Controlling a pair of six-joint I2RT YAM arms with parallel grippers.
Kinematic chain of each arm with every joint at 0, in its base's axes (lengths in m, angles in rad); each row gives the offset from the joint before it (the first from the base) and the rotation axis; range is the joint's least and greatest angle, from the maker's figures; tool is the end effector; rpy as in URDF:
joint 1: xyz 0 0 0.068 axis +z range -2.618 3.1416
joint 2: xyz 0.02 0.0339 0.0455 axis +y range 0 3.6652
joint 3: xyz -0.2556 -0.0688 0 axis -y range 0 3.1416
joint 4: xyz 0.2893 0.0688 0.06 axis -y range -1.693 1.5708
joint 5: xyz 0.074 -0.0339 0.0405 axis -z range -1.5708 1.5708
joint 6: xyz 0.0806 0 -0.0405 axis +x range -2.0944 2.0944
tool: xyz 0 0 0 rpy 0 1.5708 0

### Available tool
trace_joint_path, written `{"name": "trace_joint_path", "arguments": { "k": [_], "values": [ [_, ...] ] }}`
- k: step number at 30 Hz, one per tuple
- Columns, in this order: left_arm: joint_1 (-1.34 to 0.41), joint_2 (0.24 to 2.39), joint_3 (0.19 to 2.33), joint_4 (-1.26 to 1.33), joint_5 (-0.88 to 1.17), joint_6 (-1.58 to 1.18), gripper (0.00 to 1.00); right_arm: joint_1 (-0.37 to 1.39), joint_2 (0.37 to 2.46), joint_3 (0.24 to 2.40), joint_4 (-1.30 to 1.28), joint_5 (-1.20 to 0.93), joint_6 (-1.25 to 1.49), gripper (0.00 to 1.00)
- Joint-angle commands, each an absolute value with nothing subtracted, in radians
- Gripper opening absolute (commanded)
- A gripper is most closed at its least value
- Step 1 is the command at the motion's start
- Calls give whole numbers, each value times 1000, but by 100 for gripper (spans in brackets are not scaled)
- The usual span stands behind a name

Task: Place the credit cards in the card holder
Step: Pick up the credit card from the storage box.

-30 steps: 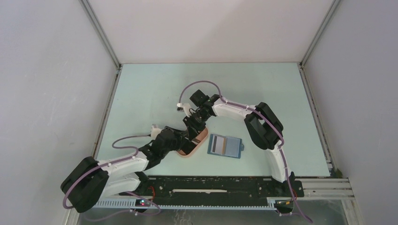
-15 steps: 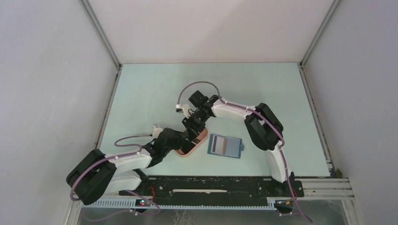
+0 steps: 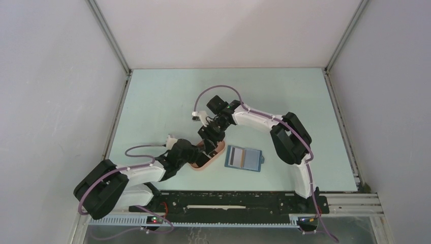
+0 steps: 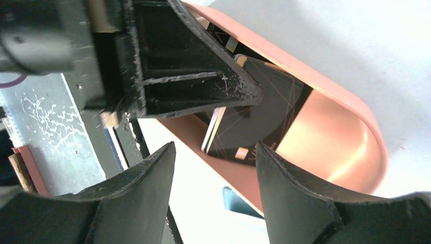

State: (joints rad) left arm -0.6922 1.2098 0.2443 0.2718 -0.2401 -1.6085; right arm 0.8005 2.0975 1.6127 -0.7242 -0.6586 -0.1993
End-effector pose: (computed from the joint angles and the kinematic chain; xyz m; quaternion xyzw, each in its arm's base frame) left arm 0.2130 -0.1517 0.0515 -0.4432 0.7837 -0.3406 0.2711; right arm 0.2997 0.3797 0.1239 -0.4972 0.7890 0.3542 0.0684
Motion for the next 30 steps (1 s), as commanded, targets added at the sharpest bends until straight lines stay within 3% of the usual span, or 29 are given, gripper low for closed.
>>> {"name": "trace_joint_path", "arguments": {
  "k": [1, 16, 30],
  "values": [
    [-686, 1205, 282, 193, -247, -1503, 7, 761, 1971, 1632, -774, -705, -290, 68],
    [-686, 1309, 328, 198, -211, -1463, 20, 575, 1662, 1564, -856, -830, -492, 68],
    [-687, 1361, 332, 227, -188, -1457, 38, 557, 1658, 1545, -851, -869, -491, 68]
  ]
}}
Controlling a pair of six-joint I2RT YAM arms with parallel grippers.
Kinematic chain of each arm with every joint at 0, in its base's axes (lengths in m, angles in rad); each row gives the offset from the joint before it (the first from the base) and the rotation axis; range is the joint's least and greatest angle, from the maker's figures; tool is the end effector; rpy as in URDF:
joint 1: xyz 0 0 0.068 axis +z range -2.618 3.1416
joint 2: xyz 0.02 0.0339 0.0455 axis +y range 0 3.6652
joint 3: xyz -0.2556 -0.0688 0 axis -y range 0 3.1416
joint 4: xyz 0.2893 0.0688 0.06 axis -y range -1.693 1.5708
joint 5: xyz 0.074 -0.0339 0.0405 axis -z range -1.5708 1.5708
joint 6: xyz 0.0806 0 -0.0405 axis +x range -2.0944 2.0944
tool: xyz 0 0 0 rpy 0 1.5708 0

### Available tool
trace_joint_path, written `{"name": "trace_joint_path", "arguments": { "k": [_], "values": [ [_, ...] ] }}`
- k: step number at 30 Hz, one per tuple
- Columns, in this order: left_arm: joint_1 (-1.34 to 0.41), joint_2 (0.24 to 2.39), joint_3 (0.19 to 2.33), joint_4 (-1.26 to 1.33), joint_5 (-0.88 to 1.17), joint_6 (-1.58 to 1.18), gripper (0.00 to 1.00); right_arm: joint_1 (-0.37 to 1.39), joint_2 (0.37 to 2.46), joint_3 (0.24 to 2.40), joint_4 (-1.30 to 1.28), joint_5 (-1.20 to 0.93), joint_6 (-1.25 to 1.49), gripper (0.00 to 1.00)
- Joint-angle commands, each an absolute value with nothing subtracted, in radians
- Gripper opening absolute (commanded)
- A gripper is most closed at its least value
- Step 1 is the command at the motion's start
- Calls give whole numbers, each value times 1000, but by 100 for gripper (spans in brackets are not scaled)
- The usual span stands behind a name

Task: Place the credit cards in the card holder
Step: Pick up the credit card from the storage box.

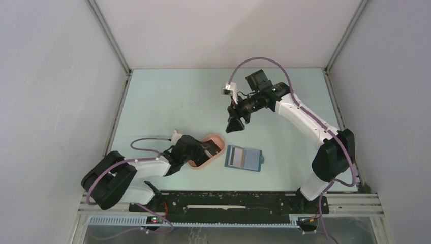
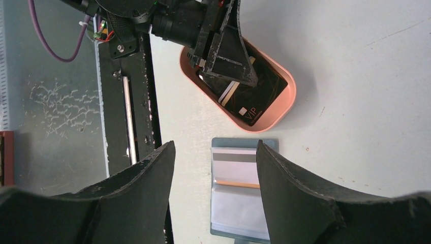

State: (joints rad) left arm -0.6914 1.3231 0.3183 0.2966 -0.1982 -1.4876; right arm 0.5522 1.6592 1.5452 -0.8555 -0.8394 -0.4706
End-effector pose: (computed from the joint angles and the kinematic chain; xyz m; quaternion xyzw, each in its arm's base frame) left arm 0.2253 -0.1659 0.0498 -0.3886 0.8172 -0.3271 0.2722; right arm 0.3169 0.2657 0.2894 -0.5321 0.7016 0.3999 0.2543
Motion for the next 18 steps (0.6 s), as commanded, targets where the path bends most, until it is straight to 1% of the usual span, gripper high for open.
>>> {"name": "trace_joint_path", "arguments": {
  "k": [1, 8, 13, 18],
  "values": [
    [-686, 1364, 332, 227, -185, -1456, 38, 558, 1659, 1545, -851, -871, -491, 68],
    [-686, 1349, 324, 260, -181, -1420, 30, 557, 1670, 1546, -856, -880, -493, 68],
    [-675, 1348, 299, 352, -145, -1366, 29, 559, 1674, 1547, -861, -885, -497, 68],
    [-665, 1366, 254, 488, -97, -1350, 21, 558, 1676, 1548, -863, -886, -499, 67]
  ]
}}
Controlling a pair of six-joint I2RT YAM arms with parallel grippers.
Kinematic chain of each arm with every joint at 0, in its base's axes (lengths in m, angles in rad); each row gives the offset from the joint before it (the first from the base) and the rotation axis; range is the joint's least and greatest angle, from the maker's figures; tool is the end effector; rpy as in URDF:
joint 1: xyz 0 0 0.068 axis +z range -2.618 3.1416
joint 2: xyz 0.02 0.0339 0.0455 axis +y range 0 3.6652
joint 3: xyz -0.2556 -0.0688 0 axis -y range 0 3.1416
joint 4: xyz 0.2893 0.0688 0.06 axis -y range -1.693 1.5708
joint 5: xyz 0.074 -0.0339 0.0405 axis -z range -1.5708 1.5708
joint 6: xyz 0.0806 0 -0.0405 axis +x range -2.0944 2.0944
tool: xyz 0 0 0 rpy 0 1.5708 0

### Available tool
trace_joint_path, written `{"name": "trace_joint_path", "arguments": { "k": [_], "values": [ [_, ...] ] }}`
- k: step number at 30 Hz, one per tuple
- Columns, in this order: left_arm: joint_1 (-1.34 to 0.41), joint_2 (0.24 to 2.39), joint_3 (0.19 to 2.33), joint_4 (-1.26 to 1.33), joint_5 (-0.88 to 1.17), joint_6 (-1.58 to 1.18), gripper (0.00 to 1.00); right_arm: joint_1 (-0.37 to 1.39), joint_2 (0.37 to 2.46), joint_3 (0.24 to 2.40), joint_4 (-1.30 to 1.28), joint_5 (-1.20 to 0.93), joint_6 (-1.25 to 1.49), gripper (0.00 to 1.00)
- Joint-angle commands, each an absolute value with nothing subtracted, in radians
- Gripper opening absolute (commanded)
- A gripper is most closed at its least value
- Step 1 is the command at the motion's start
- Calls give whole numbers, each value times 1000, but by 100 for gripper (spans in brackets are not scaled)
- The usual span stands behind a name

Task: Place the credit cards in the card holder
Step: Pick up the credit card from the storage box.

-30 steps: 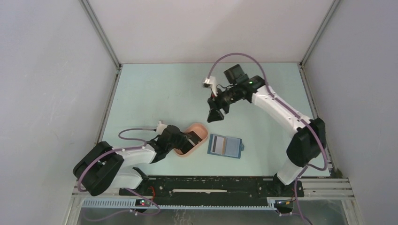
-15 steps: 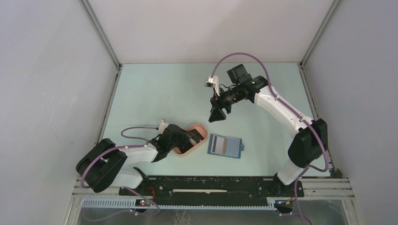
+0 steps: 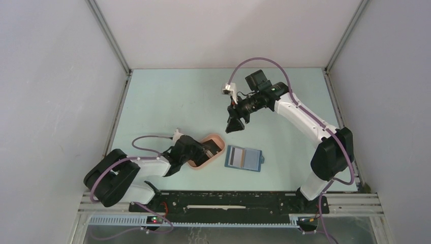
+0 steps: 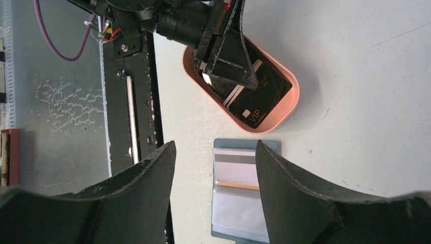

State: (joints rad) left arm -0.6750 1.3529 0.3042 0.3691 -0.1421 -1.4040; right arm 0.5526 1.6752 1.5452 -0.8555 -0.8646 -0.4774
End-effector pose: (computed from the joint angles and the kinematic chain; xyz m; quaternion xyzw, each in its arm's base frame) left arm 0.2262 -0.1665 0.0456 -0.3494 0.8300 -0.3382 0.2730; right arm 0.3177 0.2680 0.2844 -0.5334 0.6971 0.4107 0.2467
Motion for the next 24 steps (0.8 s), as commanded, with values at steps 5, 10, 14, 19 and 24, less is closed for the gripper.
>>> {"name": "trace_joint_path", "arguments": {
  "k": [5, 10, 14, 19, 24],
  "values": [
    [-663, 1356, 217, 535, -101, -1351, 19, 558, 1680, 1548, -866, -888, -502, 67],
    [-660, 1311, 189, 540, -109, -1345, 19, 559, 1683, 1549, -869, -890, -503, 67],
    [-656, 1276, 173, 539, -112, -1342, 19, 560, 1685, 1549, -872, -890, -506, 68],
    [-653, 1262, 160, 534, -110, -1341, 20, 562, 1685, 1551, -874, -890, -507, 67],
    [-648, 1272, 157, 539, -105, -1339, 21, 561, 1687, 1550, -875, -890, -509, 68]
  ]
}}
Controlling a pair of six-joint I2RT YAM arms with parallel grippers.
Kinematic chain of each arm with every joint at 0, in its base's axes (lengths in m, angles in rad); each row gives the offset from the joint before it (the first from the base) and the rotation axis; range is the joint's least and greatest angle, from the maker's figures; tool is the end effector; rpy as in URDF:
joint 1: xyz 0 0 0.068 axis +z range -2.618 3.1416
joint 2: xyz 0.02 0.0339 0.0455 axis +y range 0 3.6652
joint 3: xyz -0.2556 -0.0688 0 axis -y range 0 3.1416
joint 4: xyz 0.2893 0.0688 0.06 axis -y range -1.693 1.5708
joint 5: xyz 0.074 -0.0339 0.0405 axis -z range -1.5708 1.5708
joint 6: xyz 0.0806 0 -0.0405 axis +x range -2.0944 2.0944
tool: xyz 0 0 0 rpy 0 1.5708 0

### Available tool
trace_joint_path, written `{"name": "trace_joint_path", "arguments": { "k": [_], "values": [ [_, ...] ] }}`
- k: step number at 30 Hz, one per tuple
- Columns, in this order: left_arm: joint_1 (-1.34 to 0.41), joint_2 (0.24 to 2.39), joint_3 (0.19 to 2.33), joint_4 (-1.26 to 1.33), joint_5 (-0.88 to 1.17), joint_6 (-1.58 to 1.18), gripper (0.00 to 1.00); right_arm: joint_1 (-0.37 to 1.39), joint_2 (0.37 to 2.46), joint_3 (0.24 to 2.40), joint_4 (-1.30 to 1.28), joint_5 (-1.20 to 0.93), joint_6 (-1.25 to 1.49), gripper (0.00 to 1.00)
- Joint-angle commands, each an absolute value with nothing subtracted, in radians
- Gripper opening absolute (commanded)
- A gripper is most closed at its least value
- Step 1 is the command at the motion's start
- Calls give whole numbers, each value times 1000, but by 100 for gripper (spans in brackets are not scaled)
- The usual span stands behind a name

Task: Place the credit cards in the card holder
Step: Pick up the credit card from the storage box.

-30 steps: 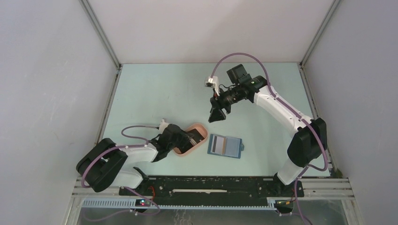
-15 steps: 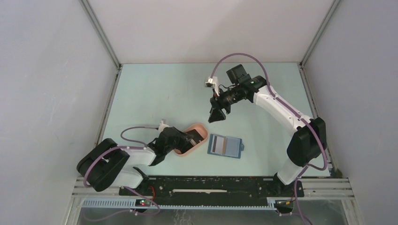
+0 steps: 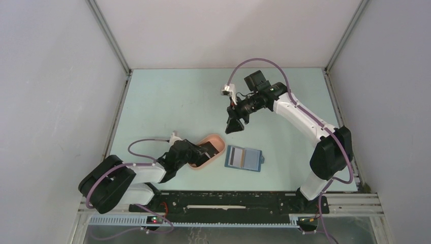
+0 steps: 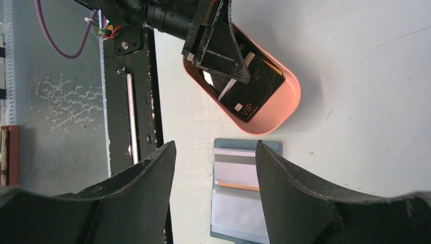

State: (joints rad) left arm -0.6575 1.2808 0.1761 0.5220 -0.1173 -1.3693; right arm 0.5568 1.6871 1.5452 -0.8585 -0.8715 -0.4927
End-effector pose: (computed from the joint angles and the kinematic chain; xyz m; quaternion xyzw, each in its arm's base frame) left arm 0.2109 -0.1509 0.0422 -0.3323 0.8141 -0.3744 0.2942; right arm 0.3176 0.2704 0.2799 -0.5386 0.6934 0.4130 0.2419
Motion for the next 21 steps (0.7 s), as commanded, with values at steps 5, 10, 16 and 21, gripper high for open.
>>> {"name": "trace_joint_path", "arguments": {
  "k": [5, 10, 16, 21],
  "values": [
    [-641, 1322, 169, 584, -89, -1335, 27, 564, 1686, 1552, -878, -890, -511, 67],
    [-630, 1420, 166, 711, -54, -1350, 30, 564, 1688, 1551, -879, -891, -513, 67],
    [-622, 1538, 139, 939, -27, -1391, 32, 563, 1689, 1552, -884, -893, -517, 67],
    [-623, 1612, 143, 1027, -8, -1408, 32, 562, 1690, 1552, -883, -893, -518, 68]
  ]
}}
